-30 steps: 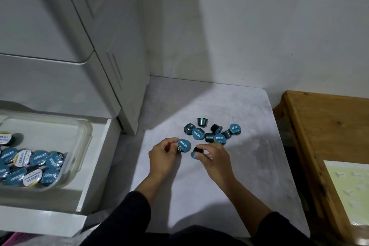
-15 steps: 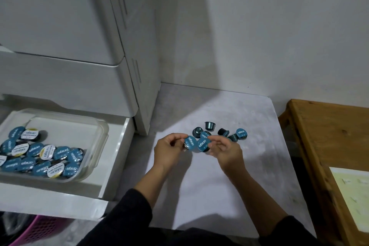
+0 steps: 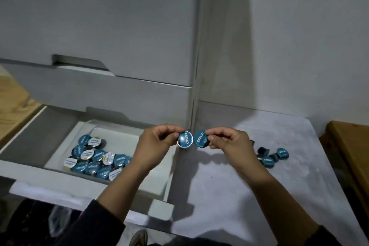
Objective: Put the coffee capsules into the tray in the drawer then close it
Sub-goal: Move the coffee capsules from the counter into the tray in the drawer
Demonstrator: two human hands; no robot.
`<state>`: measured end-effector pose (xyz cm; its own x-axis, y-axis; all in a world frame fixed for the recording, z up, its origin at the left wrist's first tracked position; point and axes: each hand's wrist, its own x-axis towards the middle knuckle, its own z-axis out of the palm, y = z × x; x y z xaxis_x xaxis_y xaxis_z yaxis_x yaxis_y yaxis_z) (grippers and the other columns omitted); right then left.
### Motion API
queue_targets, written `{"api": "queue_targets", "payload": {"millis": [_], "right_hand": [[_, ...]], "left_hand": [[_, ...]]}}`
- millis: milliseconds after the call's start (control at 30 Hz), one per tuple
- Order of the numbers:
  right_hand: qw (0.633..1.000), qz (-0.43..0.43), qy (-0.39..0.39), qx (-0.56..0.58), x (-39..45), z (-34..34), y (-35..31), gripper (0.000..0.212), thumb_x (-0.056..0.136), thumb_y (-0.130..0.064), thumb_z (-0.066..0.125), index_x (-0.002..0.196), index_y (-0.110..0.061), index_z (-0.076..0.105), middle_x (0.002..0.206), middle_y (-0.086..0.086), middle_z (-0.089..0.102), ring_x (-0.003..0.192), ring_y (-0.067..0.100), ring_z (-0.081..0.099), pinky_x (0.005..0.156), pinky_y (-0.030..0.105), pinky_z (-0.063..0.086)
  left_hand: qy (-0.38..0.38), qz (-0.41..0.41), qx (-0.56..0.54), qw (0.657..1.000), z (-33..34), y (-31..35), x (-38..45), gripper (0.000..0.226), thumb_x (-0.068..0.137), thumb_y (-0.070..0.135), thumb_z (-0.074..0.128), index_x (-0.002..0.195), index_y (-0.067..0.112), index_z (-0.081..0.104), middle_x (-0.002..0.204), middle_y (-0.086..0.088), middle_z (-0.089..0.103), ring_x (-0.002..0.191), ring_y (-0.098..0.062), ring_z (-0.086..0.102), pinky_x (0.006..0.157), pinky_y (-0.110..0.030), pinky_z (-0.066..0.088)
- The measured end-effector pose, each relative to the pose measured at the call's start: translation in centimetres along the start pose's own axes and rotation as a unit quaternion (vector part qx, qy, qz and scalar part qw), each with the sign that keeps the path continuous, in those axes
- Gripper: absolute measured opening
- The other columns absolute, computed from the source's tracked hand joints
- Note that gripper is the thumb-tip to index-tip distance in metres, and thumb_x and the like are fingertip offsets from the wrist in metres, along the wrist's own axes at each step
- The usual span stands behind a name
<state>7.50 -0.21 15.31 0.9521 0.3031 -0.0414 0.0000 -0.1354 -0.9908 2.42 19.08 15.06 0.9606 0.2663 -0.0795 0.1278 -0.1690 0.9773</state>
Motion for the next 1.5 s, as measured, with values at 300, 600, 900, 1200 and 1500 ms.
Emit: {"api": "queue_targets", "payload": {"millis": [300,600,900,1200,1500], "right_hand": [[0.995,0.046,-0.085,-0.038,3.7,15.5,-0.6,0.029,0.082,0.004,0.062,0.076,-0.022,0.07,0.067,-0.004,0.069,0.054,0.002,0.058,0.059,0.013,0.05],[0.977,0.147,-0.062,-0.144,6.8,23.4,2.8,0.023,0.083,-0.012,0.065,0.072,-0.032,0.07,0.08,-0.003,0.073,0.071,0.01,0.064,0.079,0.035,0.055],[0.975,0.178,-0.035,-0.127,8.2,25.3,4.7,0.028,0.082,0.0,0.063,0.069,-0.024,0.07,0.067,0.002,0.067,0.061,0.014,0.058,0.067,0.029,0.052],[0.973,0.177,-0.045,-0.139,8.9,25.6,5.9,0.019,0.08,0.001,0.063,0.075,-0.016,0.071,0.064,0.001,0.066,0.054,0.004,0.059,0.057,0.015,0.052],[0.971,0.188,-0.06,-0.135,9.0,25.9,6.3,0.016,0.075,0.001,0.069,0.071,-0.015,0.07,0.064,0.007,0.067,0.053,0.01,0.06,0.058,0.02,0.054]], "left_hand": [[-0.072,-0.011,0.17,0.983,-17.6,-3.8,4.1,0.023,0.085,0.009,0.064,0.078,0.029,0.072,0.073,0.013,0.074,0.066,-0.001,0.068,0.066,-0.016,0.05],[-0.214,-0.009,0.309,0.927,-22.9,-7.7,9.5,0.015,0.087,0.014,0.062,0.094,0.022,0.073,0.091,0.012,0.069,0.082,0.002,0.06,0.078,-0.011,0.042],[-0.255,-0.047,0.3,0.918,-23.0,-10.0,12.0,0.019,0.088,0.013,0.059,0.086,0.028,0.071,0.098,0.008,0.07,0.088,-0.004,0.062,0.087,-0.024,0.05],[-0.289,-0.041,0.33,0.898,-23.2,-11.1,12.7,0.02,0.085,0.011,0.064,0.084,0.029,0.073,0.09,0.014,0.071,0.085,0.001,0.063,0.082,-0.017,0.049],[-0.299,-0.039,0.323,0.897,-23.7,-11.5,12.8,0.016,0.082,0.007,0.066,0.085,0.021,0.073,0.085,0.011,0.07,0.078,0.004,0.062,0.07,-0.005,0.042]]}}
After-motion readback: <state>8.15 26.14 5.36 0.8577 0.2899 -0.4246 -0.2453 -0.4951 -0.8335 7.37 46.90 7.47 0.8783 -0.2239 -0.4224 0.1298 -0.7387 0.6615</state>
